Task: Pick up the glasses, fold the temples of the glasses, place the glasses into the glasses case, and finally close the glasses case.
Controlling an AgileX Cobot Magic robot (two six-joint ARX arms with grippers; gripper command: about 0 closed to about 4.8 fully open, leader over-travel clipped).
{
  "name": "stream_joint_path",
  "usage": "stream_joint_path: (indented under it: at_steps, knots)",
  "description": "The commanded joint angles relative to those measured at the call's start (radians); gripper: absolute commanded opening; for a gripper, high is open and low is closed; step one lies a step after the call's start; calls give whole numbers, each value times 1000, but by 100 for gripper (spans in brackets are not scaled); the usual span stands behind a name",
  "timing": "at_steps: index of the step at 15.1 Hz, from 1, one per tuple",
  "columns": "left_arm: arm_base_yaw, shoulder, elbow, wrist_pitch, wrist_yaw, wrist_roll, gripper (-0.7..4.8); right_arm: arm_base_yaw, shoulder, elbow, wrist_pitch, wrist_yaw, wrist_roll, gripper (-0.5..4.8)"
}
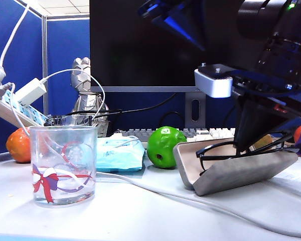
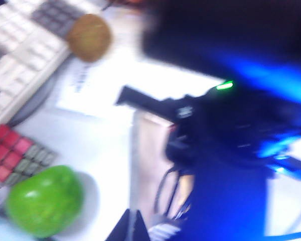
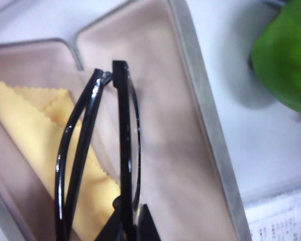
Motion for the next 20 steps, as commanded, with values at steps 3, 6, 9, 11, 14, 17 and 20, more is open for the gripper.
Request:
stream_joint_path:
  at_steps: [3, 6, 9, 11, 14, 17, 20]
  knots:
    - [21, -4, 3, 9, 7, -3, -4, 14, -44, 1, 29, -2, -10, -6]
    - [21, -4, 3, 15, 7, -3, -5, 24, -45, 1, 47, -2, -39, -6]
    - [21, -4, 3, 17, 7, -3, -5, 25, -46, 1, 84, 0, -51, -6]
    - [21, -4, 3, 17, 7, -3, -5, 38, -56, 1, 100, 4, -51, -6]
    - [21, -3, 3, 17, 7, -3, -5, 40, -80, 2, 123, -2, -39, -6]
    - [21, -3, 3, 17, 7, -3, -4, 40, -122, 3, 114, 3, -23, -5]
    - [21, -3, 3, 18, 7, -3, -5, 40, -119, 2, 132, 6, -25, -6]
